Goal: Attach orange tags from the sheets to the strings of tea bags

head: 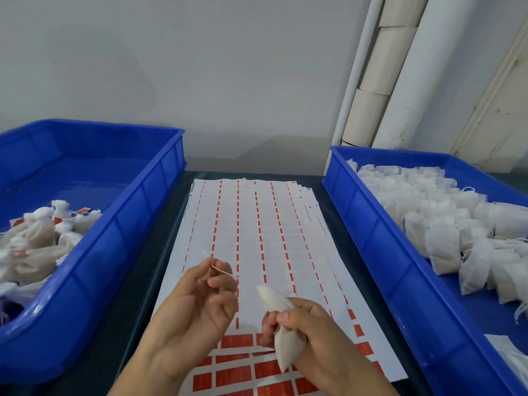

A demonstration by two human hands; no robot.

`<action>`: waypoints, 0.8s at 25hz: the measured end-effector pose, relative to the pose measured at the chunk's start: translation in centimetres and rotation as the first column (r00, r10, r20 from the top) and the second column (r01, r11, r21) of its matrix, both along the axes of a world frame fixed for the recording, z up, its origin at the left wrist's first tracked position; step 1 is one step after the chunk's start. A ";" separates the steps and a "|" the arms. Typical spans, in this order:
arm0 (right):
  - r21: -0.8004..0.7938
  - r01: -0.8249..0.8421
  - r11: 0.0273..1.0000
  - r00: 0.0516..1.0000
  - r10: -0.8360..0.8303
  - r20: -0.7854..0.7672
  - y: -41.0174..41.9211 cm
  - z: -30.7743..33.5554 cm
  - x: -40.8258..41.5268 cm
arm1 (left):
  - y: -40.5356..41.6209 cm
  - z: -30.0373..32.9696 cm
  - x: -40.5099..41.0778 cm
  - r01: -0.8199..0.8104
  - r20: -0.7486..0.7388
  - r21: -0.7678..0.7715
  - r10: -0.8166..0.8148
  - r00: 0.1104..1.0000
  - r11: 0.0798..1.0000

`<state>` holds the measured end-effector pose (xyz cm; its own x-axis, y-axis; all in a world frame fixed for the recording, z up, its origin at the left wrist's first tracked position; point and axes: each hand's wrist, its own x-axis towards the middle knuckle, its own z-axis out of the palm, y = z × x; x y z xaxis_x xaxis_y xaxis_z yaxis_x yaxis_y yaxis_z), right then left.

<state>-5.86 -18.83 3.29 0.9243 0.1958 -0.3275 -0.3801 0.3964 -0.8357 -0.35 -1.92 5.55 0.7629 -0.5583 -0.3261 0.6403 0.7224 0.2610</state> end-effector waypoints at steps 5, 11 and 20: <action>0.318 0.169 0.933 0.984 -0.176 -0.008 -0.4 0.0 0.3 | -0.2 -1.5 -1.4 -0.097 0.031 0.336 0.091 0.995 0.937; -0.119 0.232 0.965 0.969 -0.218 0.119 0.3 0.3 0.3 | -0.8 -3.2 -4.3 -0.359 0.536 0.809 -0.331 0.777 0.466; -0.612 0.027 0.791 0.932 0.202 0.302 0.9 1.1 -0.2 | -2.0 0.3 -2.0 -0.538 0.633 0.763 -0.587 0.505 0.359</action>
<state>-6.10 -17.96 4.41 0.9851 0.1518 -0.0806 -0.0412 -0.2465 -0.9683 -2.36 -3.95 5.84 0.9058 -0.4116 0.1008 -0.2414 -0.3059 0.9209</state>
